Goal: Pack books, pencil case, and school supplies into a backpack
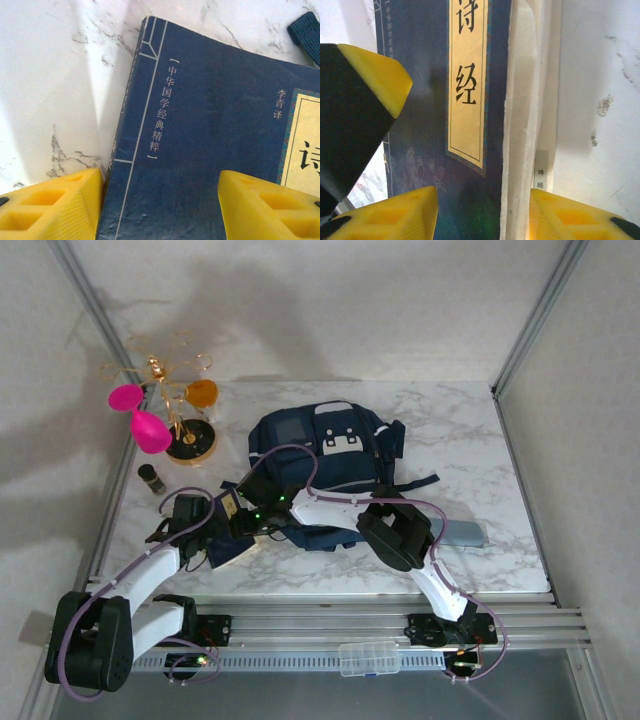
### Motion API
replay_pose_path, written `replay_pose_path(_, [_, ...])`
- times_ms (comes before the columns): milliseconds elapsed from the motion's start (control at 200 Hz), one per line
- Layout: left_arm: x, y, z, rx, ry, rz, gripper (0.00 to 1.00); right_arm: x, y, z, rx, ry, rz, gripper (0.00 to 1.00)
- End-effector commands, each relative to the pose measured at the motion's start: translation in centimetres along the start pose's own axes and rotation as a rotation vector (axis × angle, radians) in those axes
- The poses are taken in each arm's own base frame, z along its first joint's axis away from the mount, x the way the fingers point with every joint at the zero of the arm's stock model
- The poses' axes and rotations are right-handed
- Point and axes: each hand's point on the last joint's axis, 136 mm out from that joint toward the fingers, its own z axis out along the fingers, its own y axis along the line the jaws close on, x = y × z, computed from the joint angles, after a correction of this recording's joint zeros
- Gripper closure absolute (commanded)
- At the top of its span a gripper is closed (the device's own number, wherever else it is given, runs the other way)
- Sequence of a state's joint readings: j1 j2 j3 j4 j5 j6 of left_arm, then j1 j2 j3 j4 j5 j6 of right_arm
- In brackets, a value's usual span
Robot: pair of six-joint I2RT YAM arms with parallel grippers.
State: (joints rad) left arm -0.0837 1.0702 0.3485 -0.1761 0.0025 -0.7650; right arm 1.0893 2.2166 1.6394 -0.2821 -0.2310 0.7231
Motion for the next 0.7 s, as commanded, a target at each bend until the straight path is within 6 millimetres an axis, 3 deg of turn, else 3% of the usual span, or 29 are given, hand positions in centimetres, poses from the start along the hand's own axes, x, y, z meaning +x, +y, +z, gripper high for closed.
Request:
replay_pose_path(0, [0.5,-0.3,0.0,0.019,0.017,0.015,0.39,-1.2,3.2,-2.7,-0.061,-0.044,-0.024,0.53])
replay_pose_path(290, [0.5,-0.1,0.0,0.017,0.014,0.015,0.39,-1.7,3.6,-3.8,-0.056,-0.062,-0.038,0.55])
replay_pose_path(431, [0.6,-0.1,0.0,0.020,0.015,0.014,0.40,-1.1,3.3,-3.3,-0.057,-0.044,-0.030,0.58])
replay_pose_path(696, [0.5,-0.2,-0.2,0.023,0.012,0.009,0.40,-1.2,3.5,-3.1,-0.075,-0.043,-0.029,0.73])
